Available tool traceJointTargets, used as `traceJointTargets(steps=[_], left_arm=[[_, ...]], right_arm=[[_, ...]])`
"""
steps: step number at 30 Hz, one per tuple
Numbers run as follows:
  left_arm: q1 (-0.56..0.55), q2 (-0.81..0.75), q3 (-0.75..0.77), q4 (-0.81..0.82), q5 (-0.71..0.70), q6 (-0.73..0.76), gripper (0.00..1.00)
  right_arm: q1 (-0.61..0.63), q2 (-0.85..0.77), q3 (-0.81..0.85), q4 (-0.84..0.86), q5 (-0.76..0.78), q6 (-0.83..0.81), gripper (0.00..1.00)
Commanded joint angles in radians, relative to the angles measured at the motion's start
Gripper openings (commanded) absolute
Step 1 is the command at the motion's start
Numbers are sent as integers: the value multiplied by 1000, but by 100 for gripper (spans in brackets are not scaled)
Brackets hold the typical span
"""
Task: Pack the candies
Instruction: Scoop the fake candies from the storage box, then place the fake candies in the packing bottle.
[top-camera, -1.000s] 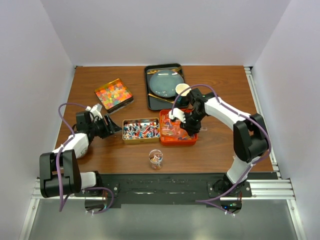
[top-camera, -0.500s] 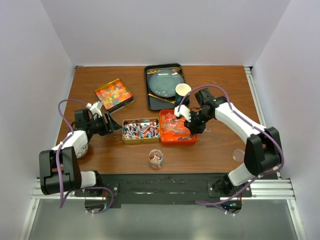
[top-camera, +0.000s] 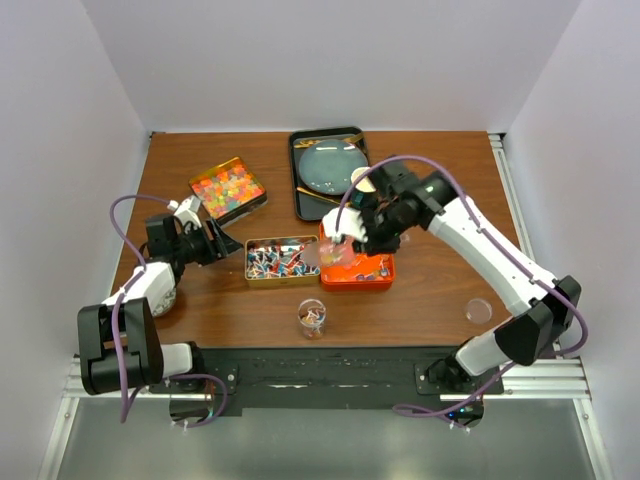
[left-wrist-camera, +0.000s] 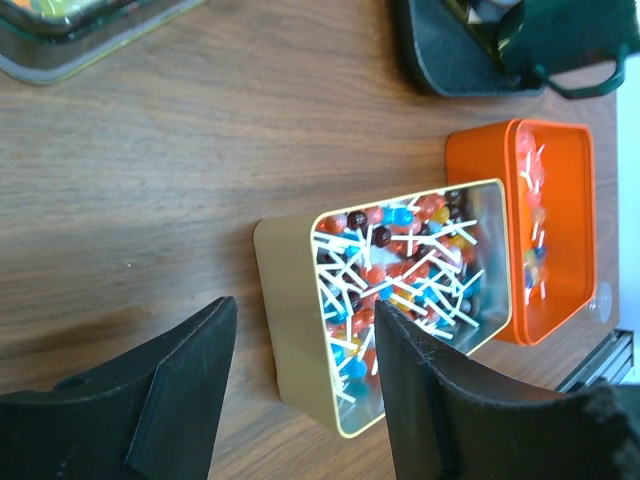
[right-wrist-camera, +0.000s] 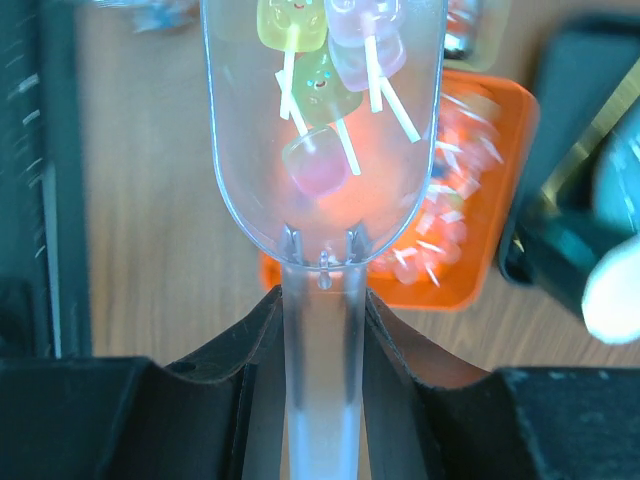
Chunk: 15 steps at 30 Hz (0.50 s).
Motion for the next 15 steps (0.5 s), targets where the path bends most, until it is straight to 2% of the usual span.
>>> traceJointTargets(steps=[1, 8, 11, 15], left_arm=[[11, -37, 2, 70, -14, -21, 62], [11, -99, -44, 55, -98, -38, 60], [11, -117, -73, 47, -132, -51, 59], [11, -122, -92, 53, -143, -70, 59]], right_arm=[[114, 44, 88, -221, 140, -87, 0], [240, 144, 209, -356, 342, -76, 0], [298, 132, 192, -358, 443, -110, 0], [347, 112, 172, -358, 505, -138, 0]])
